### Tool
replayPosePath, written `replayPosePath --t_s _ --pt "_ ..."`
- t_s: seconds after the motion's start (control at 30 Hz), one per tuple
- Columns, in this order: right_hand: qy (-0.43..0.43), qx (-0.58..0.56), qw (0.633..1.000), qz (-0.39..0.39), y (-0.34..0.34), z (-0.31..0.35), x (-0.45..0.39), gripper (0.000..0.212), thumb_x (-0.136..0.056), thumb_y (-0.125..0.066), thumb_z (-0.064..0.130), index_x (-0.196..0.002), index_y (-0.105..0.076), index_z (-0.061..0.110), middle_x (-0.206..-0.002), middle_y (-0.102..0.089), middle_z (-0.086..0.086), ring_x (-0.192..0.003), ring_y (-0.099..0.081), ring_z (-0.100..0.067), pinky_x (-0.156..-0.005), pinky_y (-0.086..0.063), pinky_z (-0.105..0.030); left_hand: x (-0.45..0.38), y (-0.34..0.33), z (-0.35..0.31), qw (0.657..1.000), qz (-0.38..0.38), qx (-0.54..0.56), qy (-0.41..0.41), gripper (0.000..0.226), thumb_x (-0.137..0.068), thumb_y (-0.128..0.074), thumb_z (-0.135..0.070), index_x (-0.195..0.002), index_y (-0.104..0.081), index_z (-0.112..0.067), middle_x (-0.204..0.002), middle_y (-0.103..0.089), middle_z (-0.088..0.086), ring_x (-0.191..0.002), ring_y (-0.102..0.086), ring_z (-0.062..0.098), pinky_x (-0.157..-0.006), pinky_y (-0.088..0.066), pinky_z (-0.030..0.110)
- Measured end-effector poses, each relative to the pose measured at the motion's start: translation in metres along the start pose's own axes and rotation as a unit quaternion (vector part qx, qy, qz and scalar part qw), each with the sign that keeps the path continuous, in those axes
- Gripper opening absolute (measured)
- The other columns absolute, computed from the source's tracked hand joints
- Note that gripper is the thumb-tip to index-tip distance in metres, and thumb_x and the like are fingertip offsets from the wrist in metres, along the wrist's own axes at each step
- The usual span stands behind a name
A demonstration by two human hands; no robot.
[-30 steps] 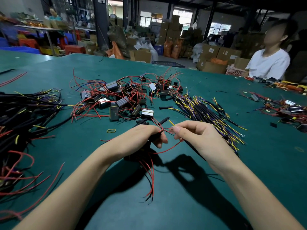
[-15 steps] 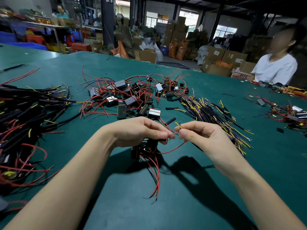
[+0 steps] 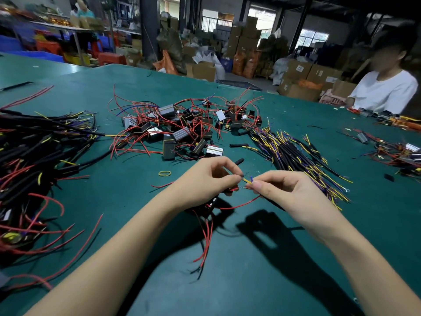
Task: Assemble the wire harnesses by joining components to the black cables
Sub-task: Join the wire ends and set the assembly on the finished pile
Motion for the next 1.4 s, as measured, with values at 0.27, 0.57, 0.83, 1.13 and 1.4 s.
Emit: replayPosePath --t_s 0.27,0.57,0.83,1.13,1.4 --pt "0.010 0.082 0.996 -0.020 0.004 0.001 0.001 0.004 -0.085 -0.069 0.011 -0.081 -0.072 0.009 -0.085 -0.069 -0.018 -0.074 -0.054 -0.013 -0.070 -0.042 -0.025 0.010 -0.009 -0.015 0.998 0.020 0.030 -0.049 0.013 -0.094 -0.054 -0.005 -0.090 -0.067 -0.006 -0.082 -0.066 0.006 -0.066 -0.059 0.002 -0.066 -0.046 0.013" --pt "0.024 0.156 0.986 -0.059 0.005 0.000 0.001 0.008 -0.080 -0.075 0.014 -0.074 -0.072 0.019 -0.070 -0.063 0.002 -0.060 -0.048 -0.002 -0.058 -0.034 -0.012 0.011 -0.009 -0.017 0.998 0.002 -0.006 -0.064 0.008 -0.087 -0.067 -0.020 -0.088 -0.071 -0.013 -0.084 -0.070 0.007 -0.076 -0.056 0.010 -0.072 -0.045 0.024" --pt "0.035 0.203 0.975 -0.078 0.004 0.002 0.001 0.008 -0.079 -0.076 0.019 -0.071 -0.073 0.021 -0.069 -0.063 -0.004 -0.054 -0.044 -0.003 -0.054 -0.034 -0.013 0.010 -0.005 -0.013 0.996 -0.035 -0.063 -0.055 0.010 -0.085 -0.070 -0.025 -0.078 -0.071 -0.017 -0.081 -0.070 0.008 -0.069 -0.054 0.007 -0.070 -0.046 0.030" --pt "0.041 0.258 0.963 -0.066 -0.001 0.004 0.001 0.012 -0.078 -0.076 0.020 -0.068 -0.071 0.026 -0.067 -0.059 0.002 -0.058 -0.046 -0.006 -0.056 -0.032 -0.015 0.012 -0.007 -0.019 0.995 -0.046 -0.060 -0.059 0.010 -0.084 -0.070 -0.018 -0.078 -0.071 -0.010 -0.079 -0.071 0.008 -0.072 -0.058 0.013 -0.073 -0.049 0.035" --pt "0.038 0.274 0.957 -0.087 0.001 0.010 0.003 0.010 -0.079 -0.075 0.022 -0.070 -0.073 0.021 -0.070 -0.061 0.001 -0.058 -0.046 -0.005 -0.056 -0.031 -0.013 0.009 -0.008 -0.013 0.998 -0.035 -0.048 -0.029 0.014 -0.086 -0.068 -0.020 -0.077 -0.069 -0.009 -0.060 -0.062 -0.018 -0.058 -0.051 -0.006 -0.061 -0.038 0.008"
Point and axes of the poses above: each hand's wrist, its own x-axis away from the middle knuckle, its own y-axis out of the back of the hand, z = x × y, the point moved 7 cm from there along -x, towards the middle knuckle
